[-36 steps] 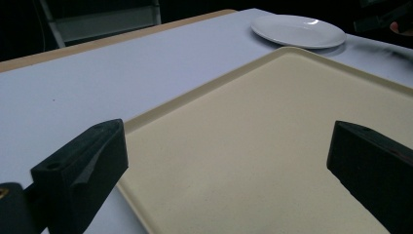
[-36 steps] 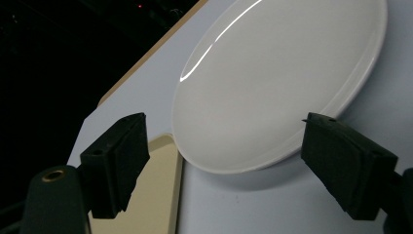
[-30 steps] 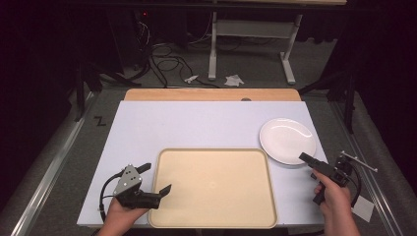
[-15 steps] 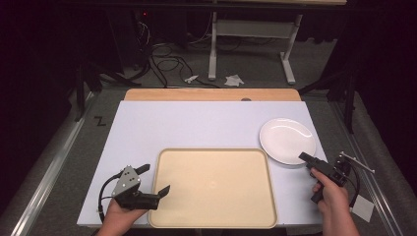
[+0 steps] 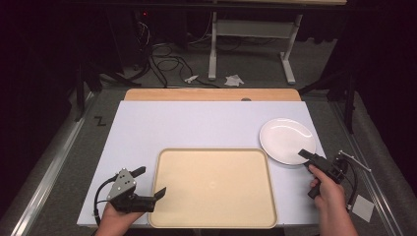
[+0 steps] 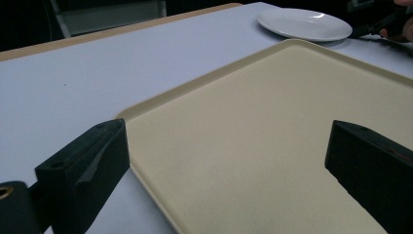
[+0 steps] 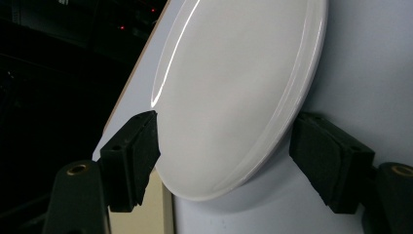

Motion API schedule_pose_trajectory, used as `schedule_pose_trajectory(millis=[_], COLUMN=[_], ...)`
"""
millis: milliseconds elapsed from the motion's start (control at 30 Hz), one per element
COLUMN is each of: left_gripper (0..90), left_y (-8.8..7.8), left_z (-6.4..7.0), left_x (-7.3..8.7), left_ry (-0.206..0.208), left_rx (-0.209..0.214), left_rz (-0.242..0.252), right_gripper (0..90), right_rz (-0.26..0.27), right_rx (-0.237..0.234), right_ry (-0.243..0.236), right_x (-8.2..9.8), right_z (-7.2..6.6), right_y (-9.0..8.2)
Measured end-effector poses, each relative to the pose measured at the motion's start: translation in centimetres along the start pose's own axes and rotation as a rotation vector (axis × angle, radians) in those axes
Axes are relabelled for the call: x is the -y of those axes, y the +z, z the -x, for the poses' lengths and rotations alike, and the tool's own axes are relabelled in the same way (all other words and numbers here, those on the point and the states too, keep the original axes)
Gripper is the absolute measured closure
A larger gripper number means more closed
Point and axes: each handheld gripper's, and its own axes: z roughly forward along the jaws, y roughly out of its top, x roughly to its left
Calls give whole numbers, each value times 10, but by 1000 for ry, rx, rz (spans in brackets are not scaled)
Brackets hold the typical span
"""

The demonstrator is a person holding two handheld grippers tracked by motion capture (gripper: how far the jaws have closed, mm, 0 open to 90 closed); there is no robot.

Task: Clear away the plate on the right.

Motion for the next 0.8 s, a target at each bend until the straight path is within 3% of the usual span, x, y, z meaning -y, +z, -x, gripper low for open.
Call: schedule_pose_trajectory(millis=[133,367,400,467,633,800], left_gripper=[35,41,42,44,46,52], left_y=[-1,-3,-3,-3,-3,-3], left_z=[0,1,1,1,2,2], left_x=[1,0,0,-1,-1,-1], left_ry=[0,3,5,8,14,15], left_rx=[0,13,16,18,23,26], left_rz=[1,9,8,8,10,9], right_gripper=[329,528,542,568,588,591], right_rz=[9,20,21,22,28,27], right_rx=[-1,71,71,69,46,47], right_ry=[5,-48,-34,-41,13,14], right_x=[0,4,3,3,2,2], right_z=[1,3,3,5,9,9], right_y=[2,0,0,0,0,0])
